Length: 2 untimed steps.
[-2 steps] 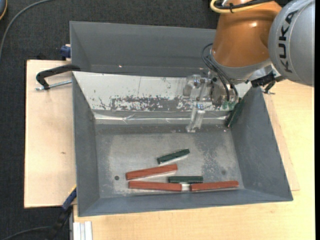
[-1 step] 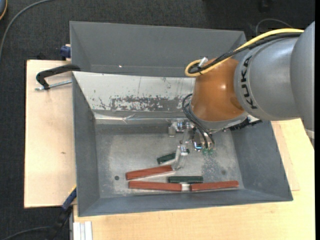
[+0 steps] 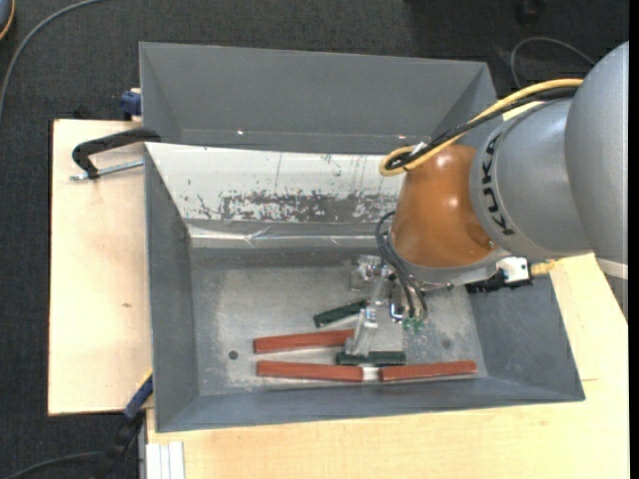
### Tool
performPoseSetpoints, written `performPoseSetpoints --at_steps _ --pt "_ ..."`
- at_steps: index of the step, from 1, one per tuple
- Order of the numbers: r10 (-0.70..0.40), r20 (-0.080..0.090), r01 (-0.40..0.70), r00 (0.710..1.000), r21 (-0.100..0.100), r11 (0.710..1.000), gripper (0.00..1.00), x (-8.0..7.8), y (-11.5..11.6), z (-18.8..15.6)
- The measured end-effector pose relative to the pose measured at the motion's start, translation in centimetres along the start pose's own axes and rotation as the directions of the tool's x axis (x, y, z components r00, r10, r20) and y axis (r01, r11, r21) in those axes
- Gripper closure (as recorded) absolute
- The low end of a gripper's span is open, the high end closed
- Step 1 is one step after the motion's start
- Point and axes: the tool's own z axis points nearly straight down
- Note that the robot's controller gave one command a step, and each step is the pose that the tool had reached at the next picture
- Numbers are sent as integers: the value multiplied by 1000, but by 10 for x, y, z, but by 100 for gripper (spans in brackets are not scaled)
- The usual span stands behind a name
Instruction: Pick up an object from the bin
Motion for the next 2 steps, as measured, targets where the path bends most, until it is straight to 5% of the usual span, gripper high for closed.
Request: performPoseSetpoints --at_steps 1,2 --pt "0 6 0 1000 -1 1000 100 -2 0 -3" --pt "0 4 0 1000 0 1000 0 -1 0 -1"
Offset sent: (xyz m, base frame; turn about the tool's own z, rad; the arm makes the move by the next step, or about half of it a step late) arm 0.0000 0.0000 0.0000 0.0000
